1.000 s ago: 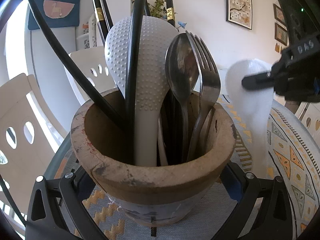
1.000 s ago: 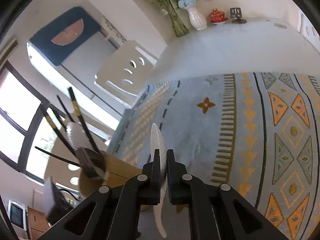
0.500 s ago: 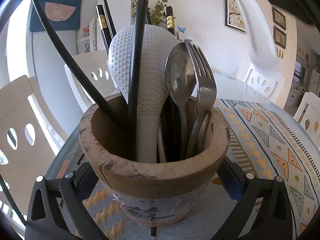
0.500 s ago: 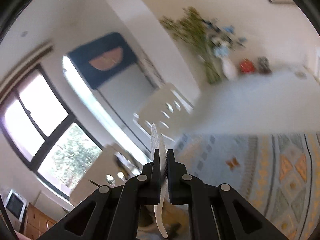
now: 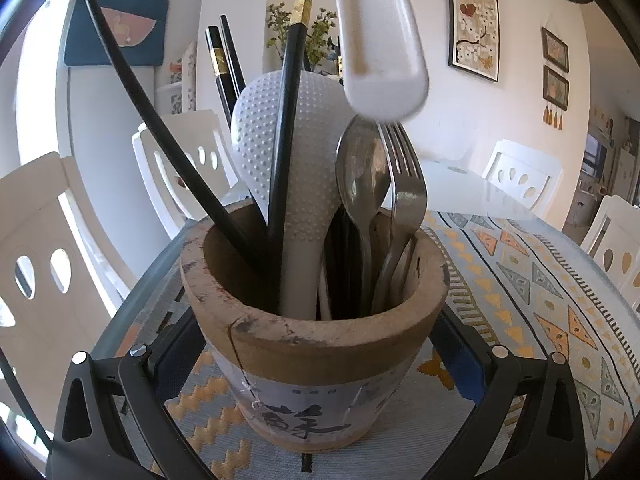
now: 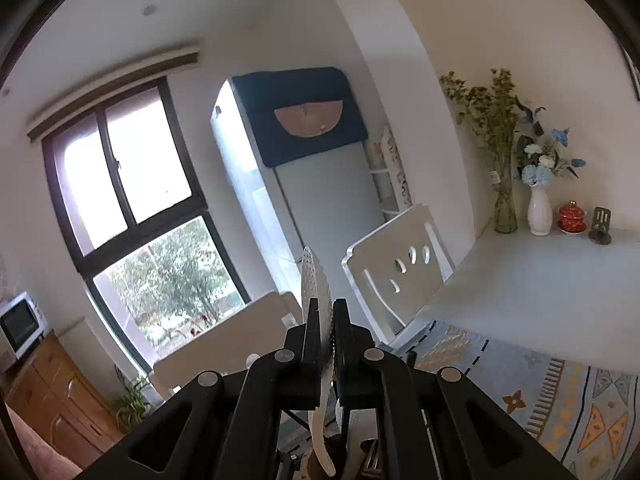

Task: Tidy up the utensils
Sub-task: 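Lower the spoon into the holder and open the right gripper, then lower the holder onto the table with the left gripper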

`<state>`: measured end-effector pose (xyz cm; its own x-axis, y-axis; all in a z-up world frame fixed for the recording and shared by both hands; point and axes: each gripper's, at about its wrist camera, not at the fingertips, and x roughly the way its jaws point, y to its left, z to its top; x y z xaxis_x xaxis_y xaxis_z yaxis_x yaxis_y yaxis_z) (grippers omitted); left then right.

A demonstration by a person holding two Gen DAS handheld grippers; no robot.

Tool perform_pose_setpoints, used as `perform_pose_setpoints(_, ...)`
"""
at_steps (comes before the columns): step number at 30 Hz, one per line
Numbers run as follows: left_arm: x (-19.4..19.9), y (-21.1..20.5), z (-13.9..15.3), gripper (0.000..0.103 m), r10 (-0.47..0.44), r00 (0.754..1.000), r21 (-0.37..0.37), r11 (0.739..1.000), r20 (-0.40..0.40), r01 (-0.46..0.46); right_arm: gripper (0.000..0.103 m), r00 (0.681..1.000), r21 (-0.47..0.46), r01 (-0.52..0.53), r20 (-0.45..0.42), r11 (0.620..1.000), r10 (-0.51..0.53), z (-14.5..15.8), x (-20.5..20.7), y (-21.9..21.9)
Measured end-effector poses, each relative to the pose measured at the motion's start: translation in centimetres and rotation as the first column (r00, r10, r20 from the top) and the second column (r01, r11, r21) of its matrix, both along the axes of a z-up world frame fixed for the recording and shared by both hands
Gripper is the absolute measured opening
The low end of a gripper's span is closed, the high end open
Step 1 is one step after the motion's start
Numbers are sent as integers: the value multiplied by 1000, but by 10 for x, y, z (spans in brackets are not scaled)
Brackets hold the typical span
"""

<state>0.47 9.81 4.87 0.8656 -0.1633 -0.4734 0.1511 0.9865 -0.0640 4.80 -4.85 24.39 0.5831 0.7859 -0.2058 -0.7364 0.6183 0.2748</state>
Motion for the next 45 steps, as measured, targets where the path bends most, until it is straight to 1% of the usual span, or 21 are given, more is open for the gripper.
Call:
perform_pose_setpoints(4, 1, 0, 0, 103, 2, 1000, -4, 1000, -2, -2, 5, 1000, 5, -10, -17, 1000, 10, -6, 4, 1)
perform_pose_setpoints(6, 2, 1, 0, 103, 3, 1000, -4, 1000, -5, -3, 7, 998, 10, -23, -52, 1000, 23, -11, 8, 1)
perform_pose_setpoints(8, 2, 0, 0, 103, 3, 1000, -5, 1000, -4, -3, 14, 997, 5, -16, -81, 1000, 17, -15, 11, 0)
perform_pose_setpoints(10, 2, 1, 0, 103, 2, 1000, -5, 1000, -3, -2, 31, 994, 17, -8, -105, 1000, 10, -19, 13, -4)
perform_pose_setpoints(15, 3, 1, 0, 103, 2, 1000, -3, 1000, -6, -2, 37, 992, 44, 22, -122, 999, -16, -17, 14, -16)
perform_pose_setpoints(17, 3, 0, 1, 103, 2, 1000, -1, 1000, -9, -2, 43, 992, 44, 35, -126, 998, -29, -16, 14, -20)
perform_pose_setpoints(18, 4, 0, 1, 103, 2, 1000, 0, 1000, -13, -2, 48, 991, 49, 43, -131, 998, -36, -15, 14, -24)
perform_pose_setpoints(20, 5, -1, 0, 103, 3, 1000, 4, 1000, -25, -3, 52, 988, 71, 54, -146, 996, -43, -16, 13, -32)
perform_pose_setpoints(23, 9, -1, -2, 103, 14, 997, 27, 1000, -82, -12, 57, 981, 61, 69, -184, 996, -56, -19, 14, -38)
perform_pose_setpoints(24, 9, -1, -3, 103, 14, 994, 43, 999, -109, -9, 64, 977, 45, 80, -202, 996, -69, -23, 14, -41)
perform_pose_setpoints(25, 10, -2, -3, 103, 13, 990, 60, 998, -140, -5, 77, 973, 32, 88, -217, 996, -79, -26, 14, -43)
perform_pose_setpoints(27, 13, -4, -3, 103, 15, 975, 95, 995, -223, 7, 86, 962, 4, 108, -254, 994, -103, -36, 12, -48)
perform_pose_setpoints(29, 17, -6, 1, 103, 25, 949, 142, 990, -316, 21, 86, 948, -18, 117, -295, 993, -117, -46, 12, -53)
perform_pose_setpoints(33, 19, -11, 23, 103, 64, 918, 206, 978, -391, 19, 90, 893, -66, 107, -432, 992, -125, -73, 16, -61)
perform_pose_setpoints(35, 19, -10, 39, 103, 72, 914, 186, 983, -400, 4, 91, 864, -91, 106, -484, 990, -137, -83, 17, -63)
perform_pose_setpoints(38, 22, -3, 72, 103, 72, 909, 110, 994, -411, -29, 91, 813, -144, 89, -561, 986, -155, -98, 16, -63)
perform_pose_setpoints(39, 24, 1, 84, 103, 83, 901, 85, 995, -426, -51, 91, 801, -173, 83, -574, 981, -169, -102, 15, -61)
perform_pose_setpoints(41, 30, 8, 97, 103, 116, 881, 69, 993, -459, -95, 91, 792, -218, 83, -578, 972, -198, -105, 11, -57)
perform_pose_setpoints(42, 33, 12, 102, 103, 136, 867, 68, 991, -479, -118, 91, 788, -233, 76, -581, 969, -202, -106, 9, -56)
perform_pose_setpoints(44, 36, 12, 103, 103, 174, 842, 119, 984, -511, -131, 92, 777, -253, 91, -587, 963, -228, -105, 5, -55)
perform_pose_setpoints(45, 37, 14, 105, 103, 189, 829, 130, 981, -526, -141, 97, 768, -262, 100, -593, 960, -241, -105, 5, -57)
